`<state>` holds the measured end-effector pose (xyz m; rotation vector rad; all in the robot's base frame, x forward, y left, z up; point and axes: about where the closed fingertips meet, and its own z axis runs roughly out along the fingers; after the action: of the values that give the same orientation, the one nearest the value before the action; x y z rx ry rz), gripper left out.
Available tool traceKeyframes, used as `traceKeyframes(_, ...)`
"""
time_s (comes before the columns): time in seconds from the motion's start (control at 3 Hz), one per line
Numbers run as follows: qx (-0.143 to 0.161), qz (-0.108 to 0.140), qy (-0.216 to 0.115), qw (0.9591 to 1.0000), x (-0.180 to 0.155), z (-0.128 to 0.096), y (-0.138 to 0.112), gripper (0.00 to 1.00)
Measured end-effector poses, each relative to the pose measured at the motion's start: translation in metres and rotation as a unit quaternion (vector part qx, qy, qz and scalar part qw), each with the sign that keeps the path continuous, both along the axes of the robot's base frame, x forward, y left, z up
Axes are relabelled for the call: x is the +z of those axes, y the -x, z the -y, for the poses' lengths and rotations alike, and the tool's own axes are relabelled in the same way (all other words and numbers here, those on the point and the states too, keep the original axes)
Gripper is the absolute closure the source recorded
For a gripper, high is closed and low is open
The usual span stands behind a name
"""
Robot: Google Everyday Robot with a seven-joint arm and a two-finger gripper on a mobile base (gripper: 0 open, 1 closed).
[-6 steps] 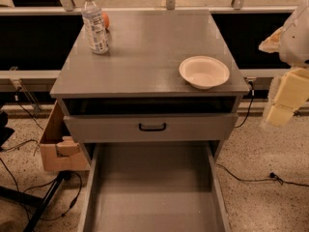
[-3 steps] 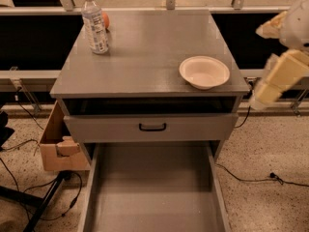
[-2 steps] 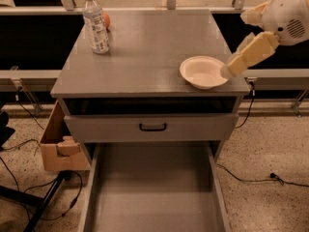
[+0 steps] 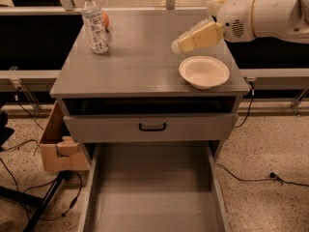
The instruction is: Place blue plastic bottle into middle drawer
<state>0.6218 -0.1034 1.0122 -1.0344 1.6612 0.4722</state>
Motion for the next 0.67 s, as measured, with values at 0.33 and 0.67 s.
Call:
traceKeyframes(0.33, -0.014, 0.011, -0.002, 0.9998, 0.006, 0.004, -0.006, 0.0)
traceKeyframes(0.67, -0.012, 0.03, -0.02, 0.9993, 0.007, -0.008, -0.02, 0.0)
